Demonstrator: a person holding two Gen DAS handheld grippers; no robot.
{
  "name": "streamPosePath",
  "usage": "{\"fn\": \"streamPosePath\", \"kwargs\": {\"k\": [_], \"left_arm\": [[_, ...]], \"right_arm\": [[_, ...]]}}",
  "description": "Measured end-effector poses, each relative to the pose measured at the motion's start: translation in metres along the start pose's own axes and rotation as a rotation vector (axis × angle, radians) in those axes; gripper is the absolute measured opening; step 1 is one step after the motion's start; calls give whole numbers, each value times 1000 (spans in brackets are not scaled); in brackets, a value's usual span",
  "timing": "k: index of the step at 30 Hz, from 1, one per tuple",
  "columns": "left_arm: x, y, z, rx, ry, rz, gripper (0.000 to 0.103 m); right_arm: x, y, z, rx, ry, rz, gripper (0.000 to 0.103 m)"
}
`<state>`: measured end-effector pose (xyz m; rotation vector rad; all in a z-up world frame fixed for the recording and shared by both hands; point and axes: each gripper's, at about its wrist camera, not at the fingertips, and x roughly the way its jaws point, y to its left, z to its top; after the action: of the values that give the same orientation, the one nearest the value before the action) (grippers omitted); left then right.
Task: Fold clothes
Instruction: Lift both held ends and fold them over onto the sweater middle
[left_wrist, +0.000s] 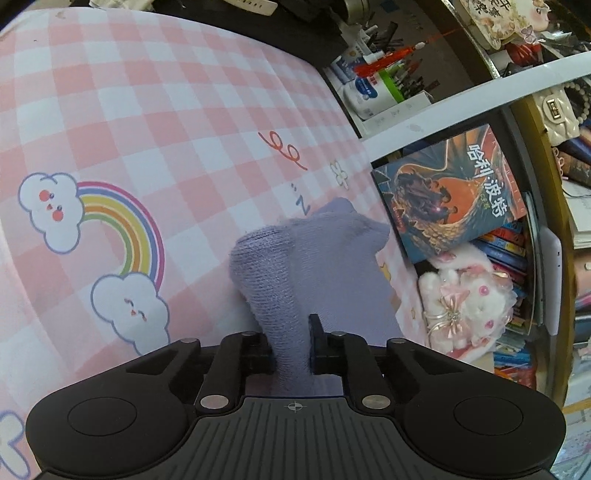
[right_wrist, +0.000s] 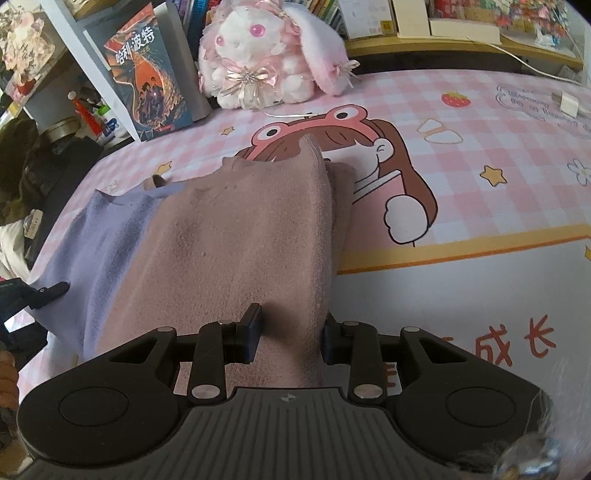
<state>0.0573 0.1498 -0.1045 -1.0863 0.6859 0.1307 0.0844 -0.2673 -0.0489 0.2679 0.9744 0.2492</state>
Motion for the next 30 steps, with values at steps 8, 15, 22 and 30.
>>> {"fn": "streamPosePath", "kwargs": {"k": [8, 15, 22, 30], "left_arm": [[1, -4, 1, 36, -8, 1, 12], [-3, -17, -2, 81, -32, 24, 11], [-29, -76, -22, 283, -105, 4, 11], [-55, -171, -98, 641, -153, -38, 11]], "right_arm": [[-12, -8, 0, -20, 31, 16, 34], [-9, -14, 2, -83, 55, 93, 21], [-4, -23, 4, -129, 77, 183, 20], [1, -39, 6, -147, 100, 282, 20]]}}
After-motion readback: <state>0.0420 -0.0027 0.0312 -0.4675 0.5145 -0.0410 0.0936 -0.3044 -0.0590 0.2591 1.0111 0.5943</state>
